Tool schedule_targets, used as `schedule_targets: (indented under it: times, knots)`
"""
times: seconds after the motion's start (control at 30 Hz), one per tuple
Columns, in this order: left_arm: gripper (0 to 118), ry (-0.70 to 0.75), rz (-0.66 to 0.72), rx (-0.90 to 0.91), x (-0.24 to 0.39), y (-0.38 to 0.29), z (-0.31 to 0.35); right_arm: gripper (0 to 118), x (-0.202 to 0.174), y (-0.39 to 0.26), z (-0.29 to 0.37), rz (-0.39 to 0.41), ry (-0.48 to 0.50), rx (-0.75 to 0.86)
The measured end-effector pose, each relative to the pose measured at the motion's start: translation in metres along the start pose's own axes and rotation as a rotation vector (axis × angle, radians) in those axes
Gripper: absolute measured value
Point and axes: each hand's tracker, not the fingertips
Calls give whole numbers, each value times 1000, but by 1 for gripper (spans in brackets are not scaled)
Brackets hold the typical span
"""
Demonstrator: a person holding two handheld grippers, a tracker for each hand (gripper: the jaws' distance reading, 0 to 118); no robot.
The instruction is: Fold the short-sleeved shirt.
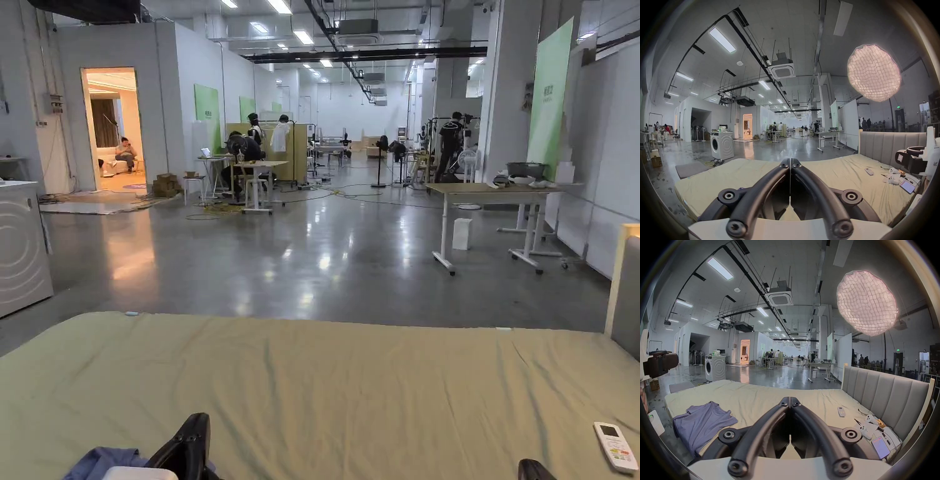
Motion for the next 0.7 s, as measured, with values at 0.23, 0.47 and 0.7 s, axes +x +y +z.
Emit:
schedule_targets:
  times: [0.23, 0.47, 0.7]
  knots:
    - [0, -6, -564, 19, 14, 4, -20, 0, -17, 13, -12, 573, -50, 40]
    - [0, -402, -1693, -2, 9, -132, -22, 0, -35, -64, -14, 1531, 226, -76]
    - [0, -386, -1566, -85, 6, -140, -6, 0, -30, -116, -13, 1727, 295, -103]
